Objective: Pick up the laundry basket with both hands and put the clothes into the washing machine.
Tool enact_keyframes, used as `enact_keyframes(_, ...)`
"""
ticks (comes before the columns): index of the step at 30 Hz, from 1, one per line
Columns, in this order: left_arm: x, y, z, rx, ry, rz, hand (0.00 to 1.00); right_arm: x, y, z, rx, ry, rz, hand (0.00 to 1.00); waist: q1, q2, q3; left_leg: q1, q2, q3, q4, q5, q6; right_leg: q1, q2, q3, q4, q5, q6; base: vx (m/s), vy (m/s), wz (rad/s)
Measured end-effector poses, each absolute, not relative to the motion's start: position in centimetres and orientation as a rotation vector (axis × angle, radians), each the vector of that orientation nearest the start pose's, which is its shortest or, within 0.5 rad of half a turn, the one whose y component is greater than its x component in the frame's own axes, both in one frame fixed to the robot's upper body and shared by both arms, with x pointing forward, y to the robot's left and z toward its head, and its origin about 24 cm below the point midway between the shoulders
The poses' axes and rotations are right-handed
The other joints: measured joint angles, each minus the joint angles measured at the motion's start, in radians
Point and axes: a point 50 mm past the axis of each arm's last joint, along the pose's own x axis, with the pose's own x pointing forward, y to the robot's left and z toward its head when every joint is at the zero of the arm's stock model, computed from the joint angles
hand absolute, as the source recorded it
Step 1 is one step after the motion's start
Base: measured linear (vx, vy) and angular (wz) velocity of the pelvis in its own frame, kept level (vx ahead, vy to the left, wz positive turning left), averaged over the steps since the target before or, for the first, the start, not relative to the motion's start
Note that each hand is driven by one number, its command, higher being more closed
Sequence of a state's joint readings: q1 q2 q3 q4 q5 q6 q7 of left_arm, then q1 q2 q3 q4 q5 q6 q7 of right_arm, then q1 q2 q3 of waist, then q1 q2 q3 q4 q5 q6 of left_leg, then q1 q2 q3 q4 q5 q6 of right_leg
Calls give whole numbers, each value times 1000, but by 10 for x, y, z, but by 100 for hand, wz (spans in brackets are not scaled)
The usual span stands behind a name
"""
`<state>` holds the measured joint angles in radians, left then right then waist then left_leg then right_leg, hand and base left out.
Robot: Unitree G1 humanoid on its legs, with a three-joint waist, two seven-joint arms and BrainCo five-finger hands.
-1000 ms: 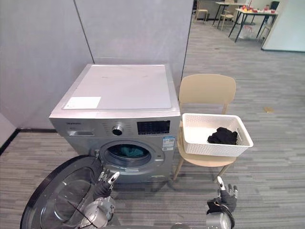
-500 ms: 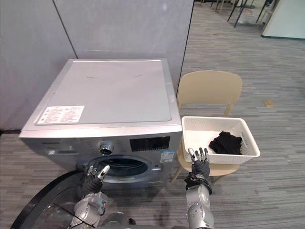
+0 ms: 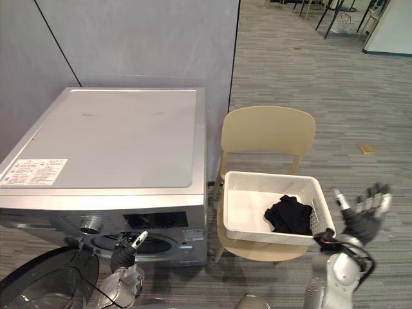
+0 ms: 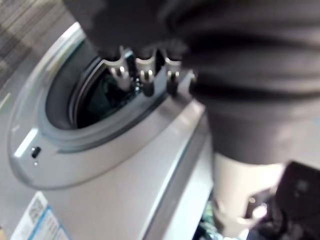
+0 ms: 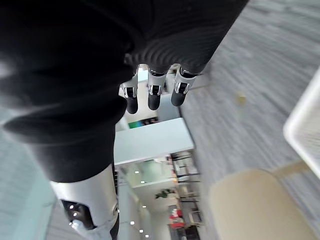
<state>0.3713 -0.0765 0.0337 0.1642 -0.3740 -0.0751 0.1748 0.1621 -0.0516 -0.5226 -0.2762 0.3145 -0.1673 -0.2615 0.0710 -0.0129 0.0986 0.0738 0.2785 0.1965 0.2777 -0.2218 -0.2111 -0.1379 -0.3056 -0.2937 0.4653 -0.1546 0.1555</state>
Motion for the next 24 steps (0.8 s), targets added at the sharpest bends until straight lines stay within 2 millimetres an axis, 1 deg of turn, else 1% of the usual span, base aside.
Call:
enact_keyframes(1, 146, 171, -64, -390, 450, 423, 0, 172, -299, 102, 115, -395, -782, 0, 2, 0, -3, -1, 14, 1, -3, 4, -6, 9, 15, -12, -26, -8, 2, -47, -81, -3)
enact_keyframes(2, 146, 170, -64, -387, 448, 413, 0, 174, -301, 109, 88, -415, -775, 0, 1, -10, -14, -11, 21, 0, -20, 4, -7, 4, 26, -23, -43, -26, 10, -62, -72, 5)
enact_keyframes(3, 146, 169, -64, -387, 447, 397, 0, 175, -303, 112, 73, -424, -770, 0, -1, -10, -21, -15, 24, -2, -32, 6, -10, -4, 29, -32, -46, -29, 6, -76, -55, 12)
enact_keyframes(4, 147, 167, -66, -387, 452, 375, 0, 179, -308, 118, 27, -431, -755, 0, -3, -24, -30, -31, 23, -8, -49, 14, -13, -20, 32, -36, -54, -29, 8, -72, -33, 12)
enact_keyframes(5, 147, 165, -68, -389, 462, 354, 0, 186, -317, 124, -41, -423, -731, 0, -3, -21, -39, -51, 25, -10, -60, 18, -12, -23, 38, -39, -71, -17, 9, -53, -20, 7)
enact_keyframes(6, 148, 163, -69, -391, 466, 340, 0, 190, -322, 127, -87, -417, -721, 0, -3, -23, -40, -62, 26, -14, -61, 18, -12, -23, 41, -43, -82, -8, 7, -10, 26, 9)
enact_keyframes(7, 149, 159, -70, -393, 472, 317, 0, 197, -333, 134, -180, -399, -695, 0, -5, -22, -42, -81, 26, -26, -62, 28, -12, -23, 44, -55, -104, 17, 7, 20, 41, 22)
enact_keyframes(8, 146, 157, -74, -394, 490, 298, 0, 209, -343, 142, -286, -364, -650, 0, -12, -23, -45, -98, 21, -42, -69, 43, -8, -23, 46, -67, -131, 39, 8, 69, 61, 27)
enact_keyframes(9, 146, 156, -75, -396, 497, 291, 0, 218, -346, 148, -341, -347, -614, 0, -19, -23, -45, -102, 19, -52, -73, 52, -9, -21, 48, -74, -145, 53, 6, 80, 47, 24)
enact_keyframes(10, 143, 153, -77, -395, 507, 266, 0, 243, -347, 160, -461, -306, -516, 0, -37, -19, -45, -121, 19, -64, -74, 62, -8, -19, 56, -86, -180, 78, 0, 80, 52, 14)
enact_keyframes(11, 140, 148, -78, -386, 520, 223, 0, 267, -345, 171, -587, -261, -413, 0, -42, -15, -40, -135, 19, -73, -73, 72, -7, -8, 64, -93, -219, 100, -1, 39, 38, 12)
enact_keyframes(12, 139, 145, -78, -385, 525, 199, 0, 278, -344, 176, -652, -234, -368, 0, -47, -11, -36, -138, 18, -79, -73, 76, -6, 2, 68, -99, -240, 114, -2, 21, 37, 15)
enact_keyframes(13, 138, 138, -80, -382, 536, 146, 0, 295, -343, 183, -772, -180, -289, 0, -50, -1, -30, -145, 18, -90, -73, 80, -5, 18, 74, -111, -276, 134, -3, 15, 30, 15)
enact_keyframes(14, 138, 135, -80, -381, 539, 126, 0, 301, -342, 187, -825, -159, -259, 0, -46, 4, -25, -148, 18, -95, -73, 81, -4, 25, 78, -117, -292, 141, -2, 8, 38, 16)
enact_keyframes(15, 138, 135, -80, -376, 537, 107, 0, 310, -340, 194, -912, -127, -217, 0, -34, 11, -6, -153, 16, -104, -73, 81, -4, 33, 80, -120, -312, 150, 1, -15, 32, 11)
enact_keyframes(16, 138, 130, -79, -380, 534, 76, 0, 318, -339, 202, -993, -100, -181, 0, -26, 19, 16, -172, 15, -111, -69, 82, -3, 26, 82, -125, -323, 161, 0, -41, 37, 15)
enact_keyframes(17, 139, 131, -78, -376, 529, 69, 0, 323, -339, 207, -1055, -76, -161, 0, -25, 21, 39, -186, 13, -116, -70, 91, 1, 20, 82, -136, -331, 172, -4, -82, 33, 15)
enact_keyframes(18, 140, 133, -78, -363, 525, 63, 0, 327, -341, 212, -1115, -45, -144, 0, -21, 17, 65, -210, 8, -119, -74, 108, 1, 0, 79, -141, -336, 183, -9, -80, 26, 13)
enact_keyframes(19, 141, 134, -78, -357, 522, 61, 0, 328, -342, 214, -1139, -32, -143, 0, -18, 16, 77, -221, 6, -122, -78, 117, 2, -11, 78, -142, -338, 187, -13, -102, 11, 6)
enact_keyframes(20, 146, 137, -75, -353, 507, 56, 0, 328, -348, 217, -1206, 8, -138, 0, -2, 17, 114, -236, 0, -124, -95, 136, 3, -32, 75, -142, -341, 196, -18, -63, 1, 1)
enact_keyframes(21, 148, 137, -75, -357, 502, 57, 0, 328, -349, 217, -1221, 18, -134, 0, 0, 17, 120, -239, 0, -124, -97, 138, 3, -37, 75, -142, -341, 196, -18, -79, 0, 2)
enact_keyframes(24, 156, 141, -70, -343, 471, 48, 0, 330, -346, 210, -1311, 75, -68, 0, 0, 26, 171, -267, 0, -125, -101, 142, 4, -72, 73, -141, -330, 200, -24, -70, 9, -3)
